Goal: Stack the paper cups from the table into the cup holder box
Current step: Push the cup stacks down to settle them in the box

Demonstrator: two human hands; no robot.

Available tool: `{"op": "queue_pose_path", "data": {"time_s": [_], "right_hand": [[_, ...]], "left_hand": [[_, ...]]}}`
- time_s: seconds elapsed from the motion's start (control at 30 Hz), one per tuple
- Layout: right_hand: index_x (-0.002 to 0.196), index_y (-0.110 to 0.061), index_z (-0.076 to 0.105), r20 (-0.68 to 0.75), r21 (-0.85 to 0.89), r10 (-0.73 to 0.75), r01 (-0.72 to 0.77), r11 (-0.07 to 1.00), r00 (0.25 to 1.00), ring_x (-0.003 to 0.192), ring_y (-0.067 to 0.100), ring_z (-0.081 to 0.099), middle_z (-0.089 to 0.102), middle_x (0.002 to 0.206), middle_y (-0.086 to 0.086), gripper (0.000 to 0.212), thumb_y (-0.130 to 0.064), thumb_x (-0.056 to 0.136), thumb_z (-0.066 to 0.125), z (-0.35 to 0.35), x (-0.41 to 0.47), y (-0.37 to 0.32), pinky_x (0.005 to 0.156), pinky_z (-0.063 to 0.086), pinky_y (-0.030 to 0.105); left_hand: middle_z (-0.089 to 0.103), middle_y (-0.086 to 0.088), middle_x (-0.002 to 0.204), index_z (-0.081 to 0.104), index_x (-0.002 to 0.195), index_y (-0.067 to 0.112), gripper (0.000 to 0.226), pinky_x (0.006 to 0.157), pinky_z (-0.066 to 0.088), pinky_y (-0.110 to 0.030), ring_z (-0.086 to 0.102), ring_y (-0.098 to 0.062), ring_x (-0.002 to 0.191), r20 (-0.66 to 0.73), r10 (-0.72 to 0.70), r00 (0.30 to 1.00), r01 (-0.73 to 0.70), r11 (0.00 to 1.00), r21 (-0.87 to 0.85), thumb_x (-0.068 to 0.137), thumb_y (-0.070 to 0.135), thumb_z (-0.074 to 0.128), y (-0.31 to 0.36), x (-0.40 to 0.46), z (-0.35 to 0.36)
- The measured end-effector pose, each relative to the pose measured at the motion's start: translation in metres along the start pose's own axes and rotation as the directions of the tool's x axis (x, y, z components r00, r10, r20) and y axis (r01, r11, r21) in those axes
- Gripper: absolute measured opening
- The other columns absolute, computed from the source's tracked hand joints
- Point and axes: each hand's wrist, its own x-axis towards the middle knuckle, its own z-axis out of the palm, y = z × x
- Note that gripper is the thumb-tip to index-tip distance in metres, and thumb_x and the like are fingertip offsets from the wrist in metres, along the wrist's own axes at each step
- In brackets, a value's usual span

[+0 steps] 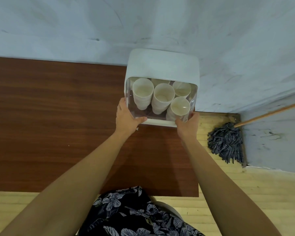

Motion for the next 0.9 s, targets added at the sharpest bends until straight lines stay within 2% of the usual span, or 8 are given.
{"op": "queue_pose_path", "data": {"time_s": [0.13,0.2,0.37,0.5,0.63,0.73,0.83,0.9], "right_hand": [[0.125,-0.012,0.038,0.024,-0.038,-0.012,0.013,0.999,1.0,0.103,0.024,0.056,0.054,0.114,0.005,0.045,0.0,0.087,0.059,-0.001,0.008,0.008,0.078,0.046,0.033],[0.129,-0.015,0.036,0.085,-0.042,0.021,-0.017,0.999,0.996,0.101,0.024,0.059,0.056,0.116,0.008,0.046,-0.001,0.09,0.056,-0.001,0.01,0.015,0.077,0.051,0.036],[0.14,-0.021,0.032,0.209,0.179,0.051,-0.09,0.98,0.976,0.114,0.019,0.054,0.053,0.129,0.003,0.058,-0.016,0.091,0.062,-0.005,0.007,0.014,0.098,0.048,0.038],[0.143,-0.029,0.033,0.278,0.159,-0.15,0.108,0.981,0.949,0.123,0.011,0.051,0.053,0.133,-0.007,0.078,-0.023,0.078,0.075,-0.012,0.005,0.02,0.101,0.046,0.032],[0.141,-0.035,0.036,0.291,0.09,-0.152,0.131,0.987,0.945,0.124,0.011,0.052,0.054,0.132,-0.011,0.086,-0.04,0.067,0.08,-0.011,0.01,0.028,0.104,0.047,0.041],[0.141,-0.034,0.037,0.301,0.067,-0.097,0.08,0.995,0.949,0.122,0.015,0.054,0.057,0.13,-0.009,0.083,-0.027,0.071,0.082,-0.01,0.017,0.029,0.105,0.046,0.046],[0.138,-0.027,0.043,0.288,0.069,-0.079,0.062,0.996,0.954,0.118,0.017,0.056,0.06,0.126,-0.005,0.075,-0.014,0.074,0.081,-0.006,0.026,0.02,0.103,0.047,0.044],[0.133,-0.022,0.047,0.278,0.053,-0.093,0.082,0.995,0.956,0.115,0.018,0.057,0.061,0.122,-0.002,0.07,-0.01,0.073,0.081,-0.003,0.033,0.013,0.102,0.049,0.045]], "left_hand": [[0.037,-0.004,0.148,0.014,0.143,0.034,0.114,0.106,0.042,-0.049,0.045,-0.03,0.13,0.057,-0.04,0.998,0.044,0.995,-0.084,0.059,0.041,0.091,-0.005,0.001,0.001],[0.036,-0.004,0.149,0.015,0.145,0.031,0.115,0.105,0.042,-0.048,0.044,-0.029,0.131,0.06,-0.042,0.997,0.046,0.996,-0.073,0.059,0.042,0.091,-0.006,0.002,-0.001],[0.035,-0.004,0.15,0.015,0.146,0.029,0.119,0.105,0.042,-0.051,0.042,-0.029,0.132,0.093,-0.041,0.995,0.045,0.998,-0.038,0.056,0.051,0.089,-0.007,0.004,-0.003],[0.039,0.002,0.148,0.019,0.144,0.035,0.117,0.104,0.044,-0.052,0.044,-0.025,0.132,0.094,-0.014,0.996,0.027,0.99,-0.135,0.052,0.057,0.088,-0.011,0.003,-0.002],[0.043,0.005,0.144,0.02,0.142,0.037,0.113,0.102,0.045,-0.053,0.046,-0.023,0.13,0.059,-0.004,0.998,0.014,0.986,-0.168,0.054,0.051,0.09,-0.015,0.001,0.002],[0.046,0.003,0.142,0.02,0.141,0.038,0.11,0.103,0.045,-0.05,0.048,-0.023,0.128,0.042,-0.02,0.999,0.027,0.984,-0.179,0.057,0.042,0.091,-0.013,-0.001,0.006],[0.05,0.001,0.137,0.024,0.141,0.032,0.105,0.095,0.05,-0.035,0.051,-0.02,0.122,0.01,-0.035,0.999,0.036,0.982,-0.184,0.06,0.036,0.091,-0.012,-0.002,0.008],[0.051,0.001,0.134,0.024,0.14,0.033,0.103,0.092,0.051,-0.033,0.053,-0.021,0.12,-0.007,-0.046,0.999,0.043,0.981,-0.191,0.061,0.035,0.09,-0.011,-0.002,0.01]]}}
